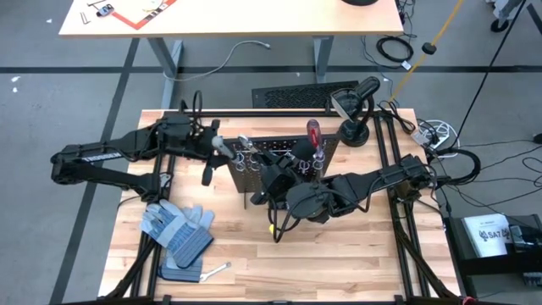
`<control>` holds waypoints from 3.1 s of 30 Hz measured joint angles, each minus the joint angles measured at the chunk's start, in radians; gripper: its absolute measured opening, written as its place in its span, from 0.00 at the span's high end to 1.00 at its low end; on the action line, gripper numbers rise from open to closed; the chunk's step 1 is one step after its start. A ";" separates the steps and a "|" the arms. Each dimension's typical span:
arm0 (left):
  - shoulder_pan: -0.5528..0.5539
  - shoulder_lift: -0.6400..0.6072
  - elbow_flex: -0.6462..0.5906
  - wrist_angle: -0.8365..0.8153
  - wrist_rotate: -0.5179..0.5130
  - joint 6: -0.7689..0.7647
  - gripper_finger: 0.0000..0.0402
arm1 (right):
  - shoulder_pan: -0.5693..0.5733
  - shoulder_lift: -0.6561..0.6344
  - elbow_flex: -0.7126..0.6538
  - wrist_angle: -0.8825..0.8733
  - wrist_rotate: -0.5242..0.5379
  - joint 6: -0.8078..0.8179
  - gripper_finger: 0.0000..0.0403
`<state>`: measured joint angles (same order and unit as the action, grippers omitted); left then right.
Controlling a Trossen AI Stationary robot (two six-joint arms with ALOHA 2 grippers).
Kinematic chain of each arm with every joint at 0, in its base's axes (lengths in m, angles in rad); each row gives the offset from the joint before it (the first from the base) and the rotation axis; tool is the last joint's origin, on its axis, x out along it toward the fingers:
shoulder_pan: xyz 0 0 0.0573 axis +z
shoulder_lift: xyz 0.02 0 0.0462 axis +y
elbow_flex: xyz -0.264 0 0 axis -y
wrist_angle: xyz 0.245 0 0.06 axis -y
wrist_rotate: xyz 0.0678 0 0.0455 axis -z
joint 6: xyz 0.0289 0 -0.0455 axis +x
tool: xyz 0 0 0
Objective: Hang tools onto peg board
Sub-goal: Unhang the black pliers from the black peg board
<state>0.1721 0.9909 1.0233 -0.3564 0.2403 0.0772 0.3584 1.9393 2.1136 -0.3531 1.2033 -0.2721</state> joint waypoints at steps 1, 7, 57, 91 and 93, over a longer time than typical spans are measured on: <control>-0.003 0.000 0.000 -0.001 -0.001 0.000 0.84 | 0.000 0.000 0.000 0.001 0.003 0.003 0.94; -0.003 0.000 0.002 -0.018 -0.005 0.002 0.84 | 0.000 0.004 -0.002 0.042 0.053 0.029 0.94; -0.004 0.001 0.000 -0.040 -0.010 0.006 0.84 | -0.013 0.006 0.002 -0.059 -0.049 -0.520 0.94; -0.004 0.002 0.000 -0.043 -0.004 0.008 0.84 | -0.014 0.009 0.000 0.030 0.002 -0.142 0.94; -0.004 0.002 0.000 -0.043 -0.004 0.008 0.84 | -0.014 0.009 0.000 0.033 0.009 -0.122 0.94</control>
<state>0.1680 0.9924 1.0229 -0.3996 0.2359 0.0853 0.3439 1.9484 2.1132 -0.3203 1.2124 -0.3939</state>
